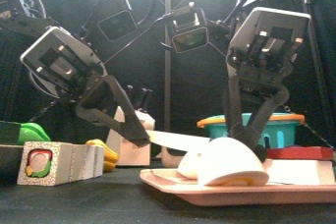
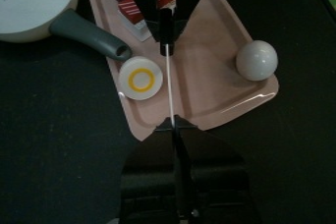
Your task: Place pairing knife back in holder
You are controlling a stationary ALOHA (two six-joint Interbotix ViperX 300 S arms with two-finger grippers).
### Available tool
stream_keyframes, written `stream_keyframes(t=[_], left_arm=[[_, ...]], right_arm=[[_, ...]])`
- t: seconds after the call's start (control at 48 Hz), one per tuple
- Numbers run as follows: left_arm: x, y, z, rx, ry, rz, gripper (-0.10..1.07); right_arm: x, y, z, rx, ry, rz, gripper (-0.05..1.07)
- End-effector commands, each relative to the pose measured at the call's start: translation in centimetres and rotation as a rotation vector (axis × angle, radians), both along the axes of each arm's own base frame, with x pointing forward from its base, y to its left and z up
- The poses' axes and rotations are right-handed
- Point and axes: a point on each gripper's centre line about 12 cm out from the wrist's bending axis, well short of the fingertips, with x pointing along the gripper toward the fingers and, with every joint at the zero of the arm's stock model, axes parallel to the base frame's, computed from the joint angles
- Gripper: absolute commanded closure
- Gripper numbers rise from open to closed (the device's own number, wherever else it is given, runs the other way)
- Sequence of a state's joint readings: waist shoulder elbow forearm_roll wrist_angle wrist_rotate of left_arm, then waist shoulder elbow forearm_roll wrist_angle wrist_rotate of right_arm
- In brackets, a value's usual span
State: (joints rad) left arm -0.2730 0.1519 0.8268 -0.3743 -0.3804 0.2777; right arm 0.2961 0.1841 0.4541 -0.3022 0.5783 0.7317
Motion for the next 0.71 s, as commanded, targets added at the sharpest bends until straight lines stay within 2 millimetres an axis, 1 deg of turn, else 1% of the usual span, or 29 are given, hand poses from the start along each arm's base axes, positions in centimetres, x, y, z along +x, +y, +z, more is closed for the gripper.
stream_keyframes(t=[0.0,0.167,0.25,0.333,0.521,0.688], left_arm=[[0.6,-0.1,1.1,-0.006,-0.042,0.000,0.71],[0.6,-0.1,1.6,-0.009,-0.054,0.000,0.69],[0.6,0.0,1.8,-0.011,-0.061,0.002,0.65],[0.7,0.1,2.2,-0.012,-0.072,0.006,0.57],[0.3,0.3,2.9,-0.016,-0.096,0.011,0.35],[-0.4,0.9,4.3,-0.019,-0.149,0.022,0.22]], right_arm=[[0.7,0.1,2.5,0.020,-0.069,-0.002,0.61],[0.7,0.1,2.6,0.020,-0.073,-0.001,0.61],[0.6,0.0,2.9,0.022,-0.079,-0.002,0.61],[0.6,0.0,3.3,0.025,-0.089,-0.002,0.61],[0.4,0.1,4.6,0.034,-0.119,-0.001,0.61],[-0.1,-0.3,5.7,0.024,-0.110,-0.018,0.61]])
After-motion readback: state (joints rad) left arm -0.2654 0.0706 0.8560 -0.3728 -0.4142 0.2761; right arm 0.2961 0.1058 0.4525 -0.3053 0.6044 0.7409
